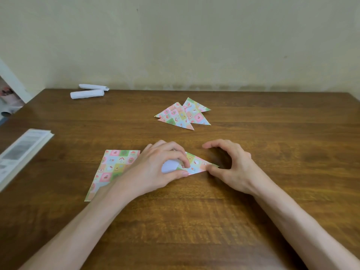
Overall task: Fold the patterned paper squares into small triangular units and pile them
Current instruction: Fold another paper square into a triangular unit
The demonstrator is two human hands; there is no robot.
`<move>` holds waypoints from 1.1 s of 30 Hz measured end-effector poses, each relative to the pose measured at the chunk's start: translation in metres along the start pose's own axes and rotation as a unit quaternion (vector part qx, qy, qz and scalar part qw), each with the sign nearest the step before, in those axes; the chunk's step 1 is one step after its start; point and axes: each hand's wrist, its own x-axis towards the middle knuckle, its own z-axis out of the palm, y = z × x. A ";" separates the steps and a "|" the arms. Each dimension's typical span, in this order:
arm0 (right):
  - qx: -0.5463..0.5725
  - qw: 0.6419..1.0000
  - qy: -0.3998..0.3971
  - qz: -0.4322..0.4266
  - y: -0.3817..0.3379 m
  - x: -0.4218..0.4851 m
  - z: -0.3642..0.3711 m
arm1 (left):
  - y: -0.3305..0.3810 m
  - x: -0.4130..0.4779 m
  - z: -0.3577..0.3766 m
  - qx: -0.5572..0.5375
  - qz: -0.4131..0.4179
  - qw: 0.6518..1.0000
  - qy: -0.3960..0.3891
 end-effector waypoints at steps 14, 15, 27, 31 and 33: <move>0.096 0.995 -0.012 0.016 0.014 0.007 -0.016 | -0.004 -0.001 -0.002 -0.011 0.005 1.000 -0.014; 0.098 0.995 -0.014 0.017 0.014 0.007 -0.016 | -0.005 -0.001 -0.003 -0.014 0.005 1.000 -0.022; -0.035 0.996 0.075 -0.021 -0.002 0.000 0.017 | 0.000 0.000 0.004 -0.004 0.010 1.000 0.024; -0.061 0.995 0.071 -0.017 -0.001 0.001 0.023 | 0.007 0.005 0.013 0.010 -0.002 0.998 0.061; -0.069 0.995 0.070 -0.019 -0.001 0.000 0.024 | 0.006 0.006 0.011 -0.002 -0.005 0.999 0.049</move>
